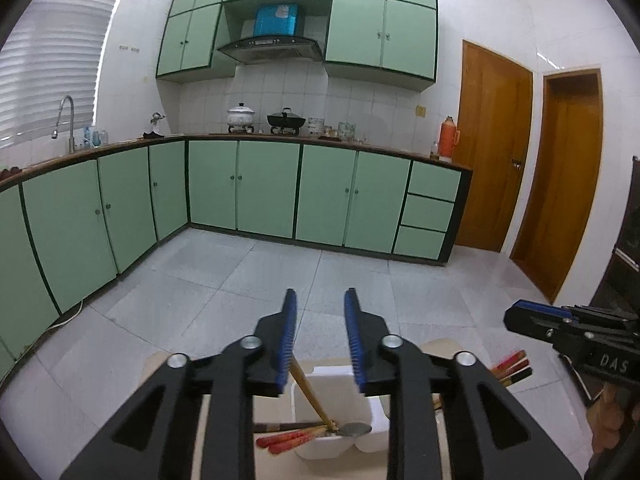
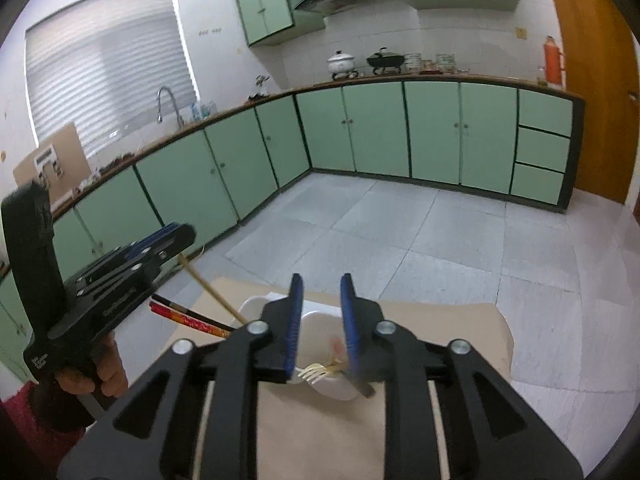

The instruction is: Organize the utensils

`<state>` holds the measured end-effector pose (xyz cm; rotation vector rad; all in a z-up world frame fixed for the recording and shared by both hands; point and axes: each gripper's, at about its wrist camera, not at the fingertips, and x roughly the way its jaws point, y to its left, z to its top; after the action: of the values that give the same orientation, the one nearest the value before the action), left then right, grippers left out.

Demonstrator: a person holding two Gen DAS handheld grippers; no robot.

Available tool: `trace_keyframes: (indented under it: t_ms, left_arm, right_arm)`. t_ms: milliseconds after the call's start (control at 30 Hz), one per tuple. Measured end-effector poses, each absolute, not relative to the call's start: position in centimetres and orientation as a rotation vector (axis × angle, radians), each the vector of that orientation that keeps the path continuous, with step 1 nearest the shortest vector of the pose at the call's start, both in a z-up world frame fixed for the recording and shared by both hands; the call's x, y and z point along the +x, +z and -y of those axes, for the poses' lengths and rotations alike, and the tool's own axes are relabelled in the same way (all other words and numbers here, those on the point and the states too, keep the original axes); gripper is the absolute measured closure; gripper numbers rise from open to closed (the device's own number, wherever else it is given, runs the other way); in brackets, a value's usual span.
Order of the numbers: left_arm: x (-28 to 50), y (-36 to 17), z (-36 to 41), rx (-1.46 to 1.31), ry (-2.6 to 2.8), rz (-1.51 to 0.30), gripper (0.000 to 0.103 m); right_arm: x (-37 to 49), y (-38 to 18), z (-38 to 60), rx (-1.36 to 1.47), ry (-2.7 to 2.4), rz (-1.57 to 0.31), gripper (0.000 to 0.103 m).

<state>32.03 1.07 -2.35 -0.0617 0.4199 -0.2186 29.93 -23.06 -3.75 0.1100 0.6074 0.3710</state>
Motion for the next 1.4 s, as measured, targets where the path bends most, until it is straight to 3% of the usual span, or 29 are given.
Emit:
trace_keyframes:
  t_ms: [67, 167, 267, 467, 800, 1400]
  left_arm:
    - [31.2, -1.7, -1.6, -0.068, -0.212, -0.402, 0.057]
    - [29.2, -0.5, -2.2, -0.077, -0.203, -0.365, 0.038]
    - [26.7, 0.3, -2.7, -0.084, -0.193, -0.341, 0.026]
    - [22.8, -0.1, -2.7, -0.073, -0.183, -0.343, 0.012]
    - [17.4, -1.6, -2.5, -0.041, -0.157, -0.402, 0.006]
    - [11.2, -1.5, -2.1, -0.012, -0.156, -0.414, 0.006]
  right_arm:
    - [29.0, -3.2, 23.8, 0.124, 0.355, -0.581, 0.071]
    - [27.3, -2.3, 25.2, 0.134, 0.333, -0.537, 0.049]
    - [24.8, -1.5, 25.8, 0.124, 0.305, -0.492, 0.038]
    - [20.3, -1.9, 26.4, 0.093, 0.277, -0.465, 0.018]
    - [14.5, -4.0, 25.8, 0.081, 0.282, -0.478, 0.006]
    - [9.4, -4.5, 23.9, 0.095, 0.298, -0.494, 0.005]
